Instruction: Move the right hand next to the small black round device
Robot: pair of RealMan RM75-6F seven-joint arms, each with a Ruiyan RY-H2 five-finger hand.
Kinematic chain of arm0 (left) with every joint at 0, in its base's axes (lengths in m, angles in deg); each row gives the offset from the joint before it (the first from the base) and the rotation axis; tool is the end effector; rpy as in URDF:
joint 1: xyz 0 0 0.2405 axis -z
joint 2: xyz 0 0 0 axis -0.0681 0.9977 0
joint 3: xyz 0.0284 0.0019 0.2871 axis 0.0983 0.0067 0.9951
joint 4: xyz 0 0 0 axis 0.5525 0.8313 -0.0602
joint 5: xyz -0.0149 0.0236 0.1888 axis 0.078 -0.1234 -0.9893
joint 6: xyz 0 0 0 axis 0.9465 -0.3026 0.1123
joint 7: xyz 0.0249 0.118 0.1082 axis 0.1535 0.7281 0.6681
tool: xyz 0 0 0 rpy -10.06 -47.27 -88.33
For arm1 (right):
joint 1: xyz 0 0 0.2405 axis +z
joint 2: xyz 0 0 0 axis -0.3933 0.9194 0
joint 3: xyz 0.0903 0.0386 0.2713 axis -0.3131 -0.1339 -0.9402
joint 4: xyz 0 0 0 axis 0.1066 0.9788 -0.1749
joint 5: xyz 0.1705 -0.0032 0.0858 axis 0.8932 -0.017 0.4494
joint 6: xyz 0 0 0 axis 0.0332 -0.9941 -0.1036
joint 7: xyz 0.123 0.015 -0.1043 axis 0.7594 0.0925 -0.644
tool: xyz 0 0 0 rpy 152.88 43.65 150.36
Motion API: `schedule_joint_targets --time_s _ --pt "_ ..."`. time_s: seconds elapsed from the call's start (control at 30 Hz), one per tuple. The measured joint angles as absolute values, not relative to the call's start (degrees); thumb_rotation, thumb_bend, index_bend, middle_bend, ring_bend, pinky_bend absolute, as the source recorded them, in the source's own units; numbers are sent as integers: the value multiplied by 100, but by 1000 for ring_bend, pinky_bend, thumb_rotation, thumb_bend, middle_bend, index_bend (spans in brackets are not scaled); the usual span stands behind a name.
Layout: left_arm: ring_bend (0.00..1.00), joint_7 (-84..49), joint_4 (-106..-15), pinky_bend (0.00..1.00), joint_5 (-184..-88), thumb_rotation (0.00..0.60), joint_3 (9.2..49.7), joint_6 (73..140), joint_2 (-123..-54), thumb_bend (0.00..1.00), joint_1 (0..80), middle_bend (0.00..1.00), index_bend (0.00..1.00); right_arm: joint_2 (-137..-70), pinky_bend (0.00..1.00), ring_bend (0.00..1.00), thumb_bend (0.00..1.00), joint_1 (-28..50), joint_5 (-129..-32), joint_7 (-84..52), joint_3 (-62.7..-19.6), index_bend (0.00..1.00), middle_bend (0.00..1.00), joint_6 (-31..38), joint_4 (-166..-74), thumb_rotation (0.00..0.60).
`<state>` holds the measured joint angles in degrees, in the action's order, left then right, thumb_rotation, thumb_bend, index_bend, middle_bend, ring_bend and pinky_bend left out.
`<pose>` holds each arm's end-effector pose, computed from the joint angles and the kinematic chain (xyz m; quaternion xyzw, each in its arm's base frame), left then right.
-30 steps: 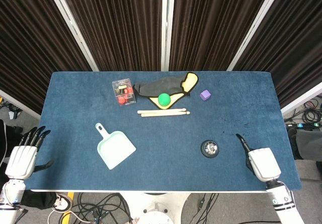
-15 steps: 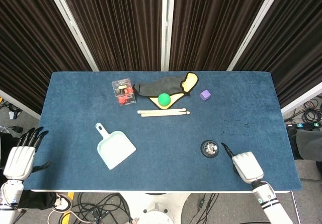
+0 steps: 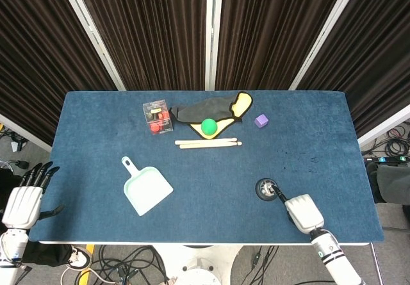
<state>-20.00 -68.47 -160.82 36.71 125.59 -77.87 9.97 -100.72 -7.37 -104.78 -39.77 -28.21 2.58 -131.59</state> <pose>-0.3599 0.2030 0.1492 -0.6131 -0.3922 -0.3681 0.5787 -0.3034 -0.2248 0.0284 0.7797 -0.3402 0.2590 0.4575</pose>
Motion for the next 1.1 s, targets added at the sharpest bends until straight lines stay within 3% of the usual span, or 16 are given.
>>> schedule_joint_targets --time_s 0.47,0.77,1.1 --pt "0 -2089 -6760 136 -16072 600 3685 12532 -7805 91 984 54 143 -10150 827 897 1000 -650 -10231 -4228 -2797 0 914 473 -13167 600" --pt "0 -2103 -6752 136 -16092 600 3685 12534 -7811 91 987 54 143 -10082 827 897 1000 -659 -10402 -4089 -2838 0 914 171 -13264 600" --pt "0 -2107 -6743 136 -16080 600 3685 12532 -7817 91 980 54 144 -10178 827 897 1000 -618 -10206 -4210 -2738 0 914 464 -13148 600"
